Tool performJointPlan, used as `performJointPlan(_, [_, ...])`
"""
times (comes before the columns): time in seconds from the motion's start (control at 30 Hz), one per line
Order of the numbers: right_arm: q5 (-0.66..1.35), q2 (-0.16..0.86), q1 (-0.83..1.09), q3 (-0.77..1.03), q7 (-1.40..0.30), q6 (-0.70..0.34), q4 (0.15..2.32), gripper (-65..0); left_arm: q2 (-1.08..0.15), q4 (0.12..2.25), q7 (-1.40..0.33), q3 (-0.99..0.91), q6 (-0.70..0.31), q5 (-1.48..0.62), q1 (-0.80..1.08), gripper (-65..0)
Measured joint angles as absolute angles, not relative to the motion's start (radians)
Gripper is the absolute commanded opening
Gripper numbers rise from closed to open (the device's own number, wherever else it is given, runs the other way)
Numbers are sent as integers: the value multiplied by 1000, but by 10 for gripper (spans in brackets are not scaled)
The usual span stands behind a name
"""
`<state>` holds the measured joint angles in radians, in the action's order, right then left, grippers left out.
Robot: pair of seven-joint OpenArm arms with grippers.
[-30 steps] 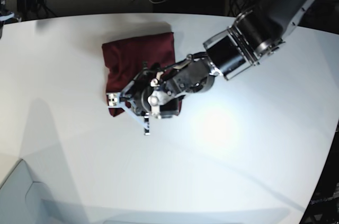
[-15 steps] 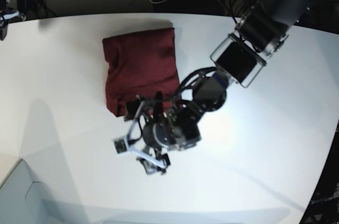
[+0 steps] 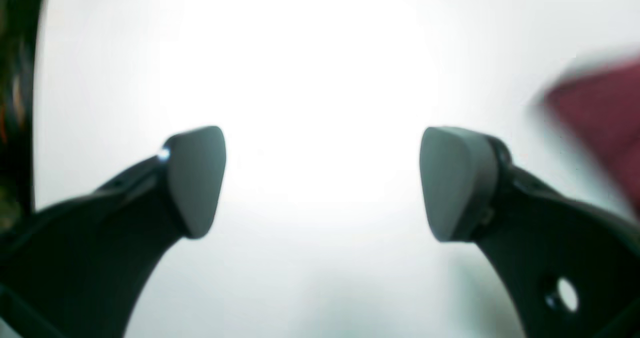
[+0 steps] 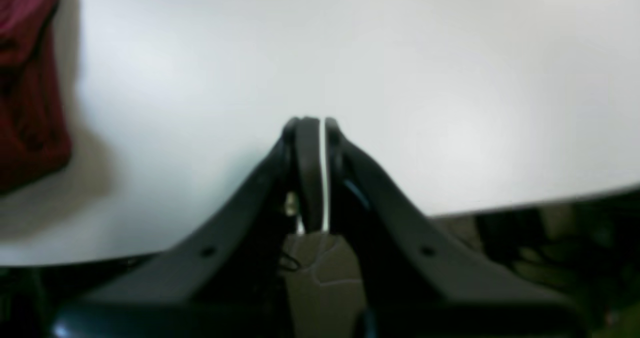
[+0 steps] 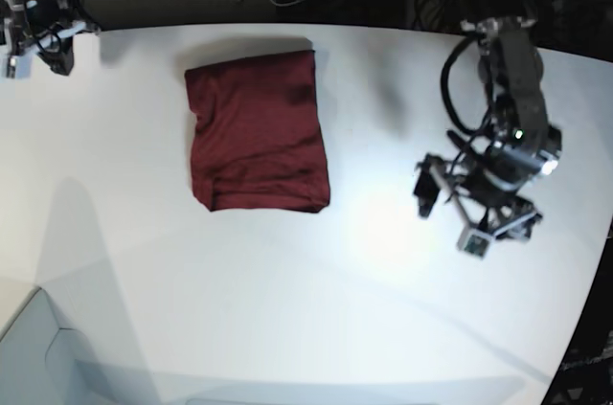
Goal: Layout the t-shirt on the table in an organized manner, then fold the t-shirt properly
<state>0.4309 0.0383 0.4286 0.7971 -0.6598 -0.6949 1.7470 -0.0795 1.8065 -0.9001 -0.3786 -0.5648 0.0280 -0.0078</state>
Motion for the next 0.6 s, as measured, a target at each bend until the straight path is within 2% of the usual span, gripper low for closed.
performJointPlan(0.07, [423, 71, 423, 749, -659, -694, 1698, -650, -81, 1818, -899, -497, -566, -8, 61, -79])
performJointPlan(0.13, [424, 91, 420, 704, -662, -695, 1674, -650, -92, 1821, -890, -608, -554, -73, 129, -139])
performJointPlan(0.27, [423, 98, 384, 622, -659, -693, 1637, -650, -84, 1813, -896, -810, -562, -231, 274, -363])
performJointPlan(0.33, [425, 96, 379, 579, -659, -693, 1634, -650, -85, 1813, -896, -879, -560, -257, 322, -436])
performJointPlan(0.37, [427, 94, 377, 559, -654, -693, 1634, -650, -86, 1813, -897, -903, -558, -269, 341, -451])
performJointPlan(0.6, [424, 91, 370, 419, -659, -695, 1629, -650, -83, 1817, -887, -929, -558, -297, 441, -427])
